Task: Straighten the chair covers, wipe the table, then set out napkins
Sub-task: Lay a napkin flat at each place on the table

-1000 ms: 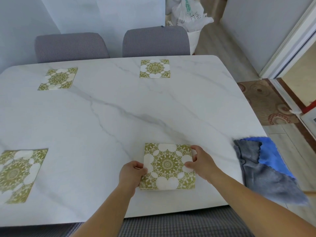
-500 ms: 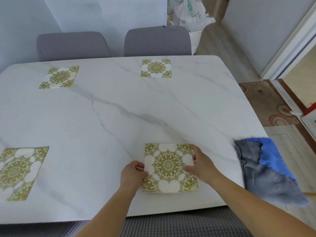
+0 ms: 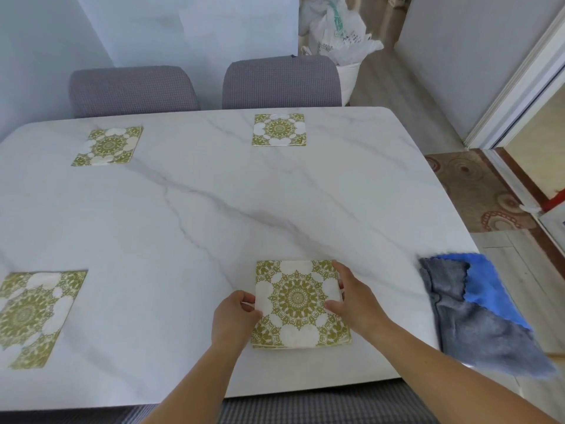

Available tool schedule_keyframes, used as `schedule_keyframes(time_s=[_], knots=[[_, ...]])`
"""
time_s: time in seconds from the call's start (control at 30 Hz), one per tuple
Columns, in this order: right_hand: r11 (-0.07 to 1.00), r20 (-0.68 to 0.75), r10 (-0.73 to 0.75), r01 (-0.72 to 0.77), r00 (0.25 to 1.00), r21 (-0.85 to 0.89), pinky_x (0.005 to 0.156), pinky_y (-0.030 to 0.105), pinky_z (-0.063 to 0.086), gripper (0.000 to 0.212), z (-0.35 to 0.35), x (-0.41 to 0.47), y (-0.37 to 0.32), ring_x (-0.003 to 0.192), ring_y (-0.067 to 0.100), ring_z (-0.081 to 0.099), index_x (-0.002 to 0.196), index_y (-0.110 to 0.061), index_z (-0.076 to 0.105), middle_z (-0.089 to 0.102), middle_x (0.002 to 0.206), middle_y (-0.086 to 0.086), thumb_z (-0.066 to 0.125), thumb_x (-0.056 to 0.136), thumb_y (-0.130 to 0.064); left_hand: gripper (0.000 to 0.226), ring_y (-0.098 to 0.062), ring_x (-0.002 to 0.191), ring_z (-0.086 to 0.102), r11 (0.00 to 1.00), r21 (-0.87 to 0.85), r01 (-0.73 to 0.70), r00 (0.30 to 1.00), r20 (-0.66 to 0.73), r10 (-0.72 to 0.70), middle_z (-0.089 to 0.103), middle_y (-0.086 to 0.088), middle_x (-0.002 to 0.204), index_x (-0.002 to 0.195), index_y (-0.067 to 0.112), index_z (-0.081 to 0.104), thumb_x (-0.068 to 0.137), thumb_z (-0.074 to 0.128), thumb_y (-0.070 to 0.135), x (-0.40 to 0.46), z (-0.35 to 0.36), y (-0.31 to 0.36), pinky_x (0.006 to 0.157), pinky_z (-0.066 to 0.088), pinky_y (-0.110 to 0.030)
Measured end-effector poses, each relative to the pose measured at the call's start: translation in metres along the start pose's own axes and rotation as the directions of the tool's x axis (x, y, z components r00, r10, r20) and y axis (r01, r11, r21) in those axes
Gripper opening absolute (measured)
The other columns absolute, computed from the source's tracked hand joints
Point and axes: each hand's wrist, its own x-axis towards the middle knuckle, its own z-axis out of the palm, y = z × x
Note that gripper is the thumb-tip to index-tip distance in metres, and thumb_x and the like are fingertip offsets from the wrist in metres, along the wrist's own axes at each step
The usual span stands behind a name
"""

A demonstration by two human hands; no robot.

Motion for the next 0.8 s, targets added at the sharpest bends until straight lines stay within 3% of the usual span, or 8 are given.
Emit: schedule_keyframes(time_s=[0.6, 0.8], knots=[[0.999, 0.022, 0.015, -0.014, 1.000, -0.032, 0.097, 0.026, 0.038, 0.083, 0.0056, 0.0020, -0.0048, 0.125, 0.020, 0.047, 0.147, -0.025, 0.017, 0.047, 0.139, 0.006, 0.069, 0.083, -0.024, 0.023, -0.020, 0.072, 0.065, 0.996, 0.084, -0.003, 1.000, -0.018, 0.004, 0.066, -0.001, 0.079, 0.093, 0.020, 0.061, 0.076, 0.068, 0.007, 0.0083, -0.0047, -0.0029, 0.073, 0.056, -0.039], [0.998, 0.005, -0.015, 0.015, 1.000, -0.061, 0.102, 0.029, 0.037, 0.081, 0.0080, 0.0014, -0.0038, 0.130, 0.018, 0.042, 0.147, -0.023, 0.019, 0.039, 0.147, 0.002, 0.069, 0.084, -0.023, 0.025, -0.010, 0.070, 0.059, 0.981, 0.189, -0.035, 0.999, -0.032, 0.042, 0.062, 0.005, 0.080, 0.102, 0.021, 0.059, 0.080, 0.066, 0.012, 0.0085, -0.0021, -0.0060, 0.059, 0.045, -0.024]])
